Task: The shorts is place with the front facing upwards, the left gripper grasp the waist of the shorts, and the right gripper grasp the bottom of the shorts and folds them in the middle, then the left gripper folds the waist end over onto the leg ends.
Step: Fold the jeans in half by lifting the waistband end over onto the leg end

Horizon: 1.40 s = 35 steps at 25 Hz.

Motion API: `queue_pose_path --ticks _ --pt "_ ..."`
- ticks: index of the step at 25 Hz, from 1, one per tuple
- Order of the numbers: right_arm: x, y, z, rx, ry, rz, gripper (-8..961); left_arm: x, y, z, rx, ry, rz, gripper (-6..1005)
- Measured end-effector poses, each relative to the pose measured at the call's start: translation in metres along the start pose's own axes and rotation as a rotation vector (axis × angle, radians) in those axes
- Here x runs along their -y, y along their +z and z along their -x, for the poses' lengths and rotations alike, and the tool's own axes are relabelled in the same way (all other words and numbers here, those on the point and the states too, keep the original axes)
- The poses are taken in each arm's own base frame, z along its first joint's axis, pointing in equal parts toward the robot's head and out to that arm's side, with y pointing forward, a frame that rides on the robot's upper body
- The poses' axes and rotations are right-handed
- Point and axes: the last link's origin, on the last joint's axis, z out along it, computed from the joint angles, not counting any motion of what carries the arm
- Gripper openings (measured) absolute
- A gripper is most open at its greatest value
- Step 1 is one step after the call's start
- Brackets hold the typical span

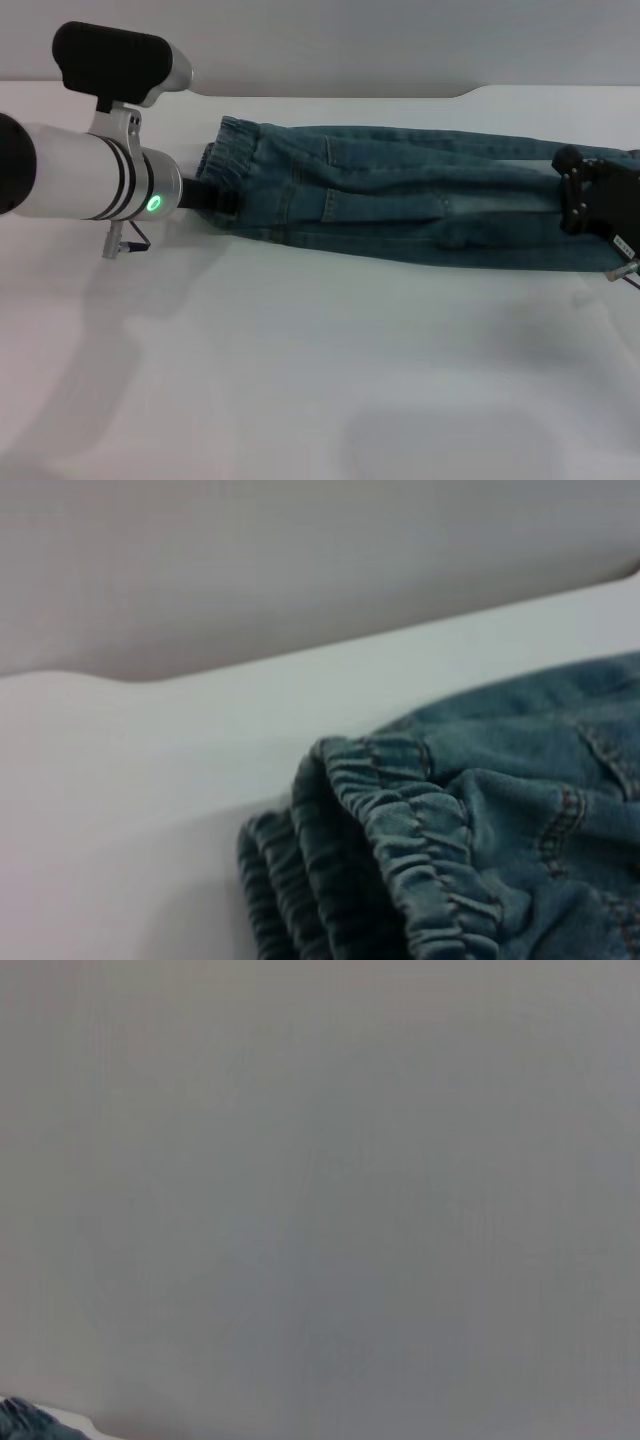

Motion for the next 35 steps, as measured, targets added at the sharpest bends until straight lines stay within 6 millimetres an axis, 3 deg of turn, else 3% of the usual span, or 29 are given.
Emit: queue_pose_path --ticks 7,17,35 --pt "0.000 0.000 0.000 0.001 0.004 -0.001 -1 0.002 -0.008 -0.001 -0.035 -0.008 -0.001 97" --pt "-0.001 0.006 0.001 -0.004 0.021 0.003 0 -0.007 -0.029 -0.011 -0.079 0.012 0.025 68" --pt "-0.012 0.041 0.000 -0.086 0.010 0.044 -1 -0.030 -0.068 -0.047 -0.219 0.083 0.063 68"
